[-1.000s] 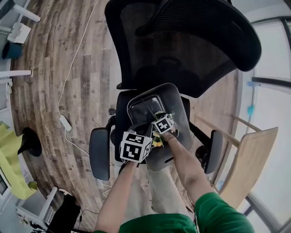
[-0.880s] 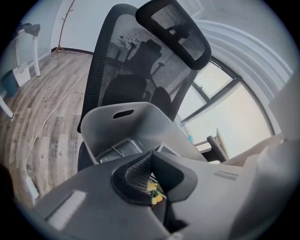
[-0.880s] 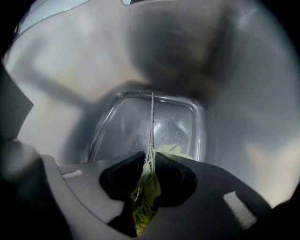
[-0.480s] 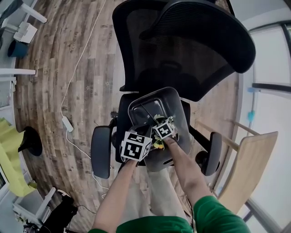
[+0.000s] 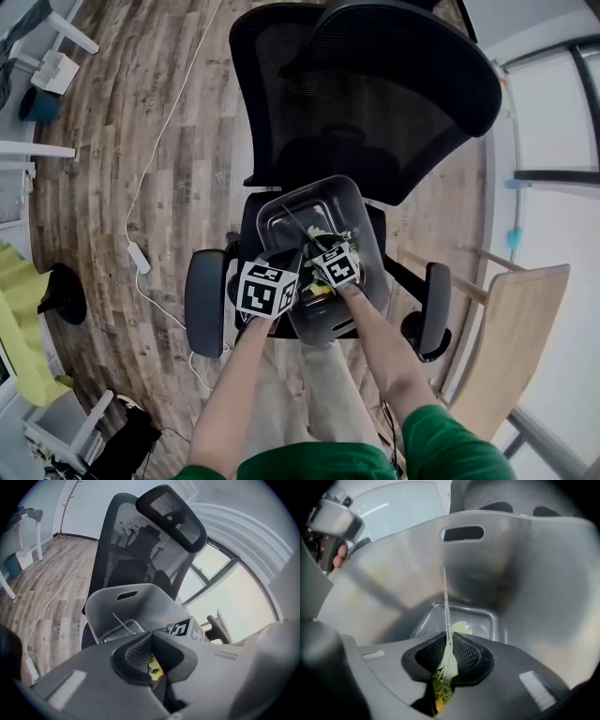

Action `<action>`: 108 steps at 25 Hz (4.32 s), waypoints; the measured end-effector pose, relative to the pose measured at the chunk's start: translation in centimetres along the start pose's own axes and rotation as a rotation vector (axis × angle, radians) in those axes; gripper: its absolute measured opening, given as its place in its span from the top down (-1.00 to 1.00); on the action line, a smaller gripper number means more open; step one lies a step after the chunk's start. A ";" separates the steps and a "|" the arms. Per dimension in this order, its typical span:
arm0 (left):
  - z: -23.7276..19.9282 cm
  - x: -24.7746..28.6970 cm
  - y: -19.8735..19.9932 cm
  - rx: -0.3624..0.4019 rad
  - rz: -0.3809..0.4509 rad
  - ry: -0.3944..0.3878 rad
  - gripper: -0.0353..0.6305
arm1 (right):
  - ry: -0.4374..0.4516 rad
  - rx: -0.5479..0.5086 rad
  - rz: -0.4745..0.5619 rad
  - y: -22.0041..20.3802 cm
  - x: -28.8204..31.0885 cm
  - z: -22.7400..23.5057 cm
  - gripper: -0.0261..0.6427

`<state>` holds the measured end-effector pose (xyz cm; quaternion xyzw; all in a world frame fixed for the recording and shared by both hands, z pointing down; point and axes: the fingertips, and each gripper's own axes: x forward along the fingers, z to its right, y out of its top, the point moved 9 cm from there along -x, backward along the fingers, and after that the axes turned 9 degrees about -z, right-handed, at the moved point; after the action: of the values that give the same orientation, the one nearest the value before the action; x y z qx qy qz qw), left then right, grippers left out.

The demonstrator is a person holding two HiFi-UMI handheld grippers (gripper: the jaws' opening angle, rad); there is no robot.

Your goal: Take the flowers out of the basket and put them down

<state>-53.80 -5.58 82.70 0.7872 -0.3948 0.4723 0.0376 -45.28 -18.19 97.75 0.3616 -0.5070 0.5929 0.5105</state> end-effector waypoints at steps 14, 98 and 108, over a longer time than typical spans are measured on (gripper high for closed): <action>2.2 -5.1 2.5 0.069 0.118 0.003 0.84 | -0.020 0.068 0.351 4.1 -11.6 -1.9 0.78; 79.9 -14.0 -34.6 1.241 -0.044 -0.858 0.84 | -1.124 1.081 1.102 -71.2 -69.5 -41.5 0.78; 85.0 -8.8 -36.6 1.285 -0.119 -0.936 0.84 | -1.192 1.204 1.057 -77.2 -68.7 -41.1 0.78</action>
<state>28.74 -12.06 40.50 0.7911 0.0225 0.2252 -0.5683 48.29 2.63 41.42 0.5265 -0.3912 0.6237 -0.4252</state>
